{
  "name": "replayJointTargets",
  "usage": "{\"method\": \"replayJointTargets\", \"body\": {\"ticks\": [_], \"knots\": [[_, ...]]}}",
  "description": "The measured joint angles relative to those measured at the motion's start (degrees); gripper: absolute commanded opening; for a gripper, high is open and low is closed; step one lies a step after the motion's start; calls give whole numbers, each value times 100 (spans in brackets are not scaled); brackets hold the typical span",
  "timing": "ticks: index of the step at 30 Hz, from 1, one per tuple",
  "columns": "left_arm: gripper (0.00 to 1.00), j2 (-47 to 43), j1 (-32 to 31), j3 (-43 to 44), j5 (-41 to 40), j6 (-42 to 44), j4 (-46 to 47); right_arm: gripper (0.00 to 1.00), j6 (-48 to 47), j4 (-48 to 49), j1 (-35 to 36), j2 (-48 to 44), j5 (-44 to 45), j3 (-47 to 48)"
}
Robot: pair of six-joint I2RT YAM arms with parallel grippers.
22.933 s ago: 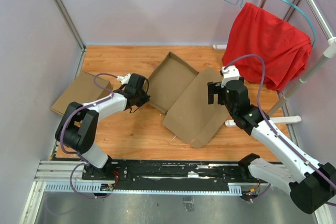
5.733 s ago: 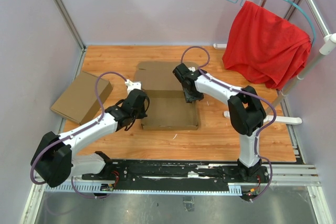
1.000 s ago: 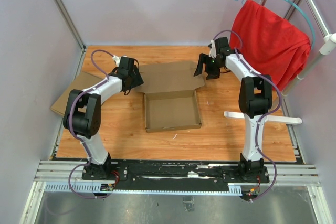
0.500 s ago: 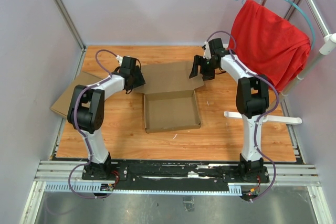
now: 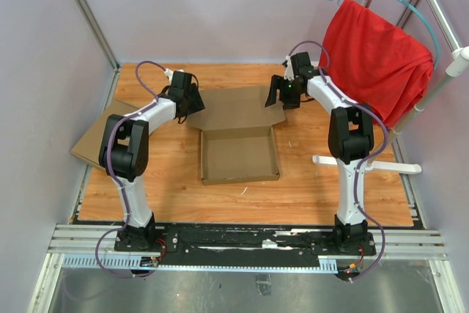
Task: Fold the paper box
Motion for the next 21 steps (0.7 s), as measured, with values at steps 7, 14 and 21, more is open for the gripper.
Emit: {"method": "replayJointTargets", "body": {"ticks": [7,14,21], "knots": [[61,-4,7,0,144,2,83,72,-48,146,68,-4,44,37],[61,-20,-15,42,223,20,109,71,-127,166,181,-17,98,282],[61,-20,-234,229,398,22,146,70,-170,170,407,-28,114,382]]}}
